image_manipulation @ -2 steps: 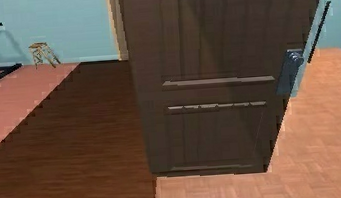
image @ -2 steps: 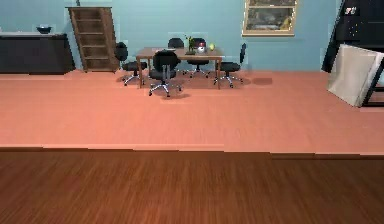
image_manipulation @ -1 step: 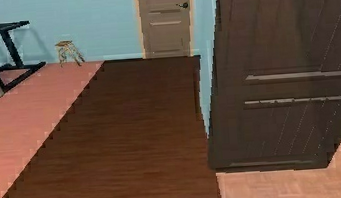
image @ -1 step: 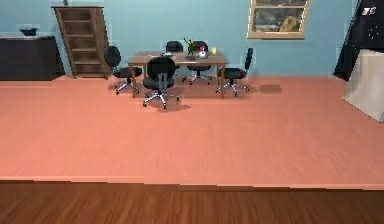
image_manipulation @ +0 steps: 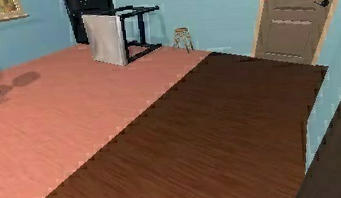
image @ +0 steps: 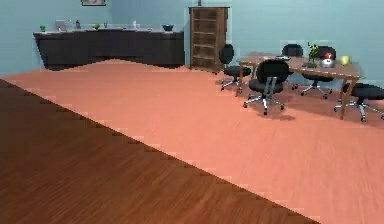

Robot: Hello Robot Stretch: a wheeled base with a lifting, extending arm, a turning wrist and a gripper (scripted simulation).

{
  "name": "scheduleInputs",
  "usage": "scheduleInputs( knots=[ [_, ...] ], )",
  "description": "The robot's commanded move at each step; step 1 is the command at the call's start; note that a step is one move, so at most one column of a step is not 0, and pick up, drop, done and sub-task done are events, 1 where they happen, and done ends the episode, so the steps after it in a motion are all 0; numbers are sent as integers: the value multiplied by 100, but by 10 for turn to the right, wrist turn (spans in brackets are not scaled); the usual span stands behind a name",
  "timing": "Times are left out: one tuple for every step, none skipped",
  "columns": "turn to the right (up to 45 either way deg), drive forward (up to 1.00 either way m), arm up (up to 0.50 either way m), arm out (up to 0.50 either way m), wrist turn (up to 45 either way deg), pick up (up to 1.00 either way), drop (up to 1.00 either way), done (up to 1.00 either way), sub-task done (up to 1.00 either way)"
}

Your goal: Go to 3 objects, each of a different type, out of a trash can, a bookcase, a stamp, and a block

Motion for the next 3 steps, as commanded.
scheduleInputs(
  knots=[
    [0, 100, 0, 0, 0, 0, 0, 0, 0],
    [0, 100, 0, 0, 0, 0, 0, 0, 0],
    [-30, 0, 0, 0, 0, 0, 0, 0, 0]
  ],
)
